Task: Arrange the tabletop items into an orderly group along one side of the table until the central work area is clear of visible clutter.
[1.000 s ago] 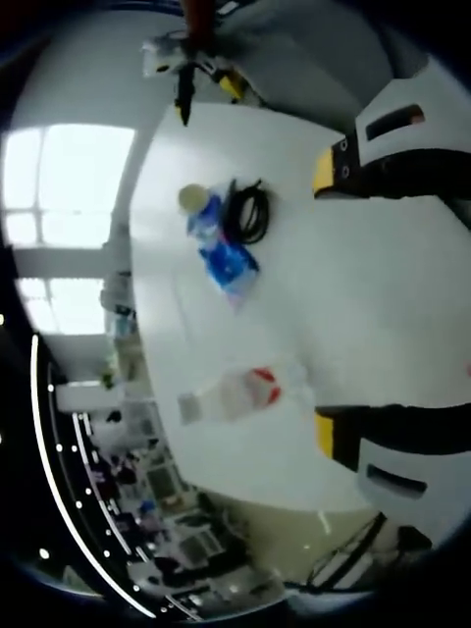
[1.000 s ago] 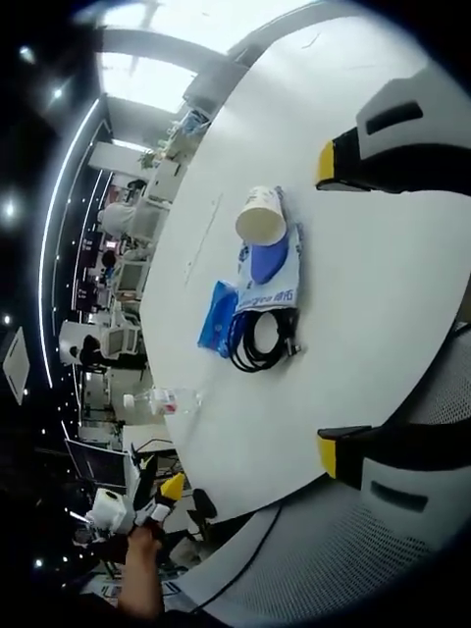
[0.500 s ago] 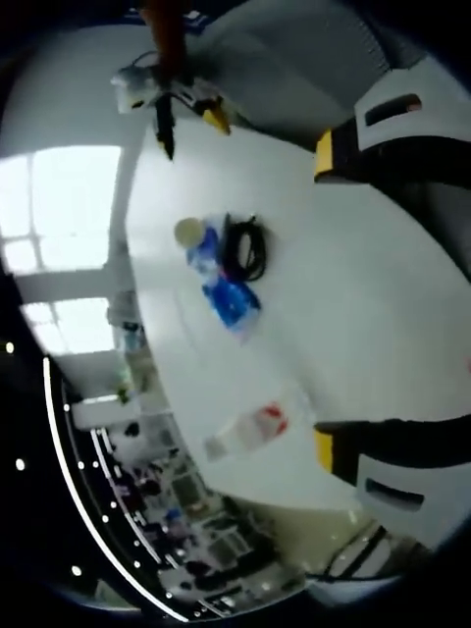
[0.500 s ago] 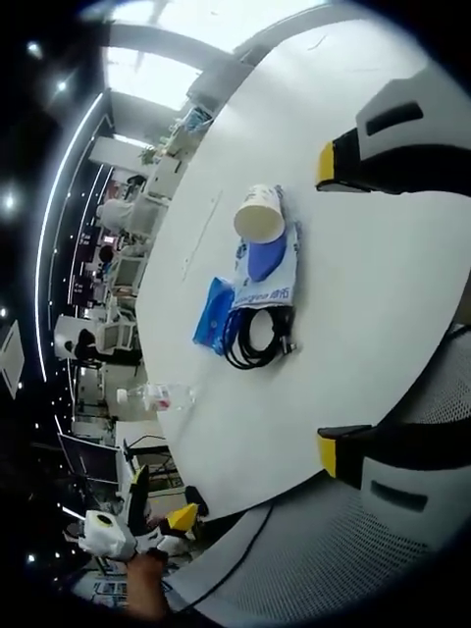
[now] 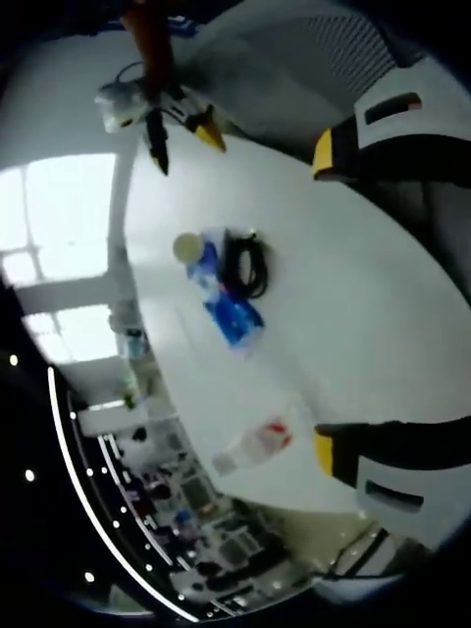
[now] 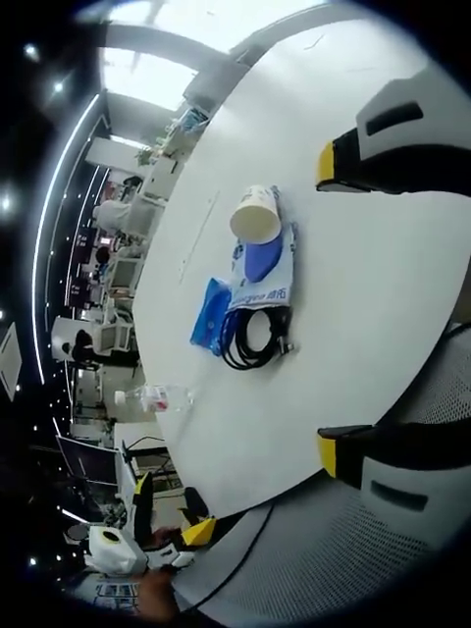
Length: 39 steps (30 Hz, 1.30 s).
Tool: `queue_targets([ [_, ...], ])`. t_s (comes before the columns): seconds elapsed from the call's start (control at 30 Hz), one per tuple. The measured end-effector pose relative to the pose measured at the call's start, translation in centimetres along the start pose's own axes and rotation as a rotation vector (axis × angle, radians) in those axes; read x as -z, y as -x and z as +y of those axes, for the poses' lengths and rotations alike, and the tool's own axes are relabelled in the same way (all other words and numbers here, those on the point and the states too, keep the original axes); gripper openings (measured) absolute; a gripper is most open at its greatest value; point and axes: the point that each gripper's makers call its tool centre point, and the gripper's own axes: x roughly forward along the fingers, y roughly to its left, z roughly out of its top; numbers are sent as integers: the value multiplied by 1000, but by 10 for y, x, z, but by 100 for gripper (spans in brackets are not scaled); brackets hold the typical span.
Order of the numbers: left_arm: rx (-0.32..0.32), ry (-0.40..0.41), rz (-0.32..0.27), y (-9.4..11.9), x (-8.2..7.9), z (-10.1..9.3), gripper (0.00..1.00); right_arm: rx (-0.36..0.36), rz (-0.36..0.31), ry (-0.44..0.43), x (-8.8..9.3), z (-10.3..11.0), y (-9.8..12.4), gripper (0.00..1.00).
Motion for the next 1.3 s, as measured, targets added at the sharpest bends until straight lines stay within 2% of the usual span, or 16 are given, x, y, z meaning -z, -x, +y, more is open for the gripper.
queue_targets([
  [0.3,-17,41,-34,6,3,1,100,5,-8,-11,-3,0,1,98],
  [0.4,-24,31,-40,7,2,1,99,5,-7,-13,-2,0,1,98],
  [0.8,-4,32,-28,6,3,-3,98,39,-19,-23,-6,-8,4,96],
  [1.07,11,44,-33,5,3,-5,98,55,-18,71,-16,-13,3,95],
  [1.3,12,40,-30,5,4,-5,97,75,-26,118,-25,-31,-6,91],
])
